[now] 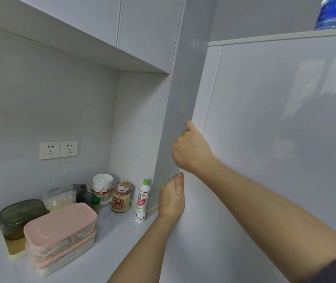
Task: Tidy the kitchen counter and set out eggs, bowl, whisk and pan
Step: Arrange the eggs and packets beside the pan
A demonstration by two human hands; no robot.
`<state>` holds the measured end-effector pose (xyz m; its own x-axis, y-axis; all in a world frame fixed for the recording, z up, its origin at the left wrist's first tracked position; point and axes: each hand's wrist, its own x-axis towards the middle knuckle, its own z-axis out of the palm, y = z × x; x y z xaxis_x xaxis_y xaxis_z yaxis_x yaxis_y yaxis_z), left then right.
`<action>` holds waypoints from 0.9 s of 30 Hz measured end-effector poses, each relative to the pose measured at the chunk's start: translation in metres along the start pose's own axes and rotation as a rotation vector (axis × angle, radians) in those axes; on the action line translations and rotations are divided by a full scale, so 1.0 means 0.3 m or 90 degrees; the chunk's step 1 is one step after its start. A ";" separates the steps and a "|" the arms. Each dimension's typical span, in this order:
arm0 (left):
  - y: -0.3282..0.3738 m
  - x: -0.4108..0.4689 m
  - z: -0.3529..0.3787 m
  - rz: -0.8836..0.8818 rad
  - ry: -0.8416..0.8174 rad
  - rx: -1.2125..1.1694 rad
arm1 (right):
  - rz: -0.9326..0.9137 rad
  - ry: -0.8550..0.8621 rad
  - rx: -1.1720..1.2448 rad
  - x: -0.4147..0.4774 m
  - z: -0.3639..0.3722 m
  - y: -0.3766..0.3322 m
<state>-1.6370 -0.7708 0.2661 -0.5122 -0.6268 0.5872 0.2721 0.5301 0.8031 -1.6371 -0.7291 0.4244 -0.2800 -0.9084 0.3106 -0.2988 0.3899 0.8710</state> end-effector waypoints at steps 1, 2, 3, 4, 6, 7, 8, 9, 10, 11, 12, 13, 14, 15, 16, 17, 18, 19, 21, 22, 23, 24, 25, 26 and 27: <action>-0.006 0.005 0.008 0.000 0.001 -0.003 | -0.002 -0.003 0.000 0.002 0.007 0.000; -0.014 0.015 0.018 0.000 0.002 -0.006 | -0.003 -0.002 0.001 0.006 0.016 0.001; -0.023 0.021 0.023 0.000 0.004 -0.011 | -0.003 0.001 0.004 0.007 0.020 0.002; -0.027 0.026 0.026 0.001 0.006 -0.011 | -0.004 0.004 0.003 0.008 0.020 0.005; -0.037 0.029 0.031 0.000 0.002 -0.009 | 0.000 -0.001 0.003 0.009 0.024 0.004; -0.041 0.025 0.032 -0.005 -0.002 -0.014 | 0.002 -0.002 0.009 0.006 0.022 0.003; -0.044 0.027 0.031 -0.008 -0.007 -0.018 | 0.002 0.001 0.011 0.007 0.021 0.003; -0.043 0.027 0.030 -0.013 -0.014 -0.021 | 0.001 0.000 0.007 0.010 0.022 0.003; -0.040 0.029 0.028 -0.018 -0.022 -0.020 | 0.002 -0.001 0.004 0.012 0.024 0.003; -0.039 0.032 0.026 -0.024 -0.035 -0.017 | -0.001 0.001 0.002 0.013 0.027 0.002; -0.037 0.033 0.019 -0.031 -0.050 -0.008 | -0.003 0.007 0.000 0.013 0.027 0.002; -0.027 0.033 0.007 -0.041 -0.067 0.005 | -0.001 0.008 0.001 0.010 0.025 0.001; -0.009 0.035 -0.005 -0.048 -0.086 0.021 | 0.001 0.004 0.008 0.006 0.020 0.004; 0.004 0.030 -0.023 -0.053 -0.103 0.042 | -0.004 0.001 0.024 0.001 0.012 0.004; 0.018 0.027 -0.044 -0.054 -0.122 0.069 | -0.010 0.001 0.041 -0.002 0.008 0.003; 0.026 0.021 -0.066 -0.059 -0.139 0.096 | -0.009 0.000 0.062 -0.003 0.011 0.004; 0.025 0.008 -0.105 -0.066 -0.149 0.119 | -0.006 0.010 0.087 -0.002 0.013 -0.004; 0.016 -0.010 -0.150 -0.072 -0.155 0.129 | 0.014 0.041 0.128 -0.005 0.015 -0.017; -0.011 -0.062 -0.279 -0.075 -0.136 0.126 | 0.074 0.165 0.270 -0.034 0.019 -0.077; -0.021 -0.100 -0.361 -0.073 -0.114 0.121 | 0.094 0.216 0.347 -0.050 0.014 -0.124; -0.029 -0.140 -0.436 -0.074 -0.094 0.121 | 0.097 0.231 0.429 -0.071 -0.001 -0.176; -0.030 -0.187 -0.524 -0.084 -0.072 0.129 | 0.091 0.242 0.512 -0.091 -0.030 -0.239; -0.033 -0.250 -0.629 -0.104 -0.050 0.147 | 0.080 0.229 0.594 -0.114 -0.083 -0.315; -0.026 -0.303 -0.712 -0.121 -0.036 0.158 | 0.069 0.222 0.652 -0.134 -0.122 -0.378; -0.022 -0.366 -0.805 -0.136 -0.021 0.174 | 0.052 0.214 0.701 -0.155 -0.181 -0.450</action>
<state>-1.3858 -0.8436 0.2206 -0.5610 -0.7239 0.4015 -0.0701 0.5248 0.8483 -1.5341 -0.7477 0.3131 -0.1273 -0.8041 0.5808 -0.9714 0.2193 0.0906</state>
